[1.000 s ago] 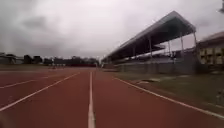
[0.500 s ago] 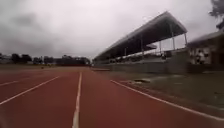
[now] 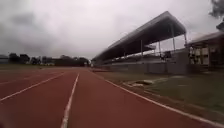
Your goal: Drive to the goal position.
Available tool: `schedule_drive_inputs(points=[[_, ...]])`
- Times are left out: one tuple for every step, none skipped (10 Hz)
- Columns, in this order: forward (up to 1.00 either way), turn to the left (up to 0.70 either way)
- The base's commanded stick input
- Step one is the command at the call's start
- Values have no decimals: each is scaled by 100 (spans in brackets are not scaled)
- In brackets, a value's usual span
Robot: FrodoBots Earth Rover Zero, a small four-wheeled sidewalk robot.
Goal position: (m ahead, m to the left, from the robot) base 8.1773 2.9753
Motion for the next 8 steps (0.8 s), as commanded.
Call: schedule_drive_inputs(points=[[70,0],[70,0],[70,0],[70,0],[70,0],[70,0],[70,0],[70,0]])
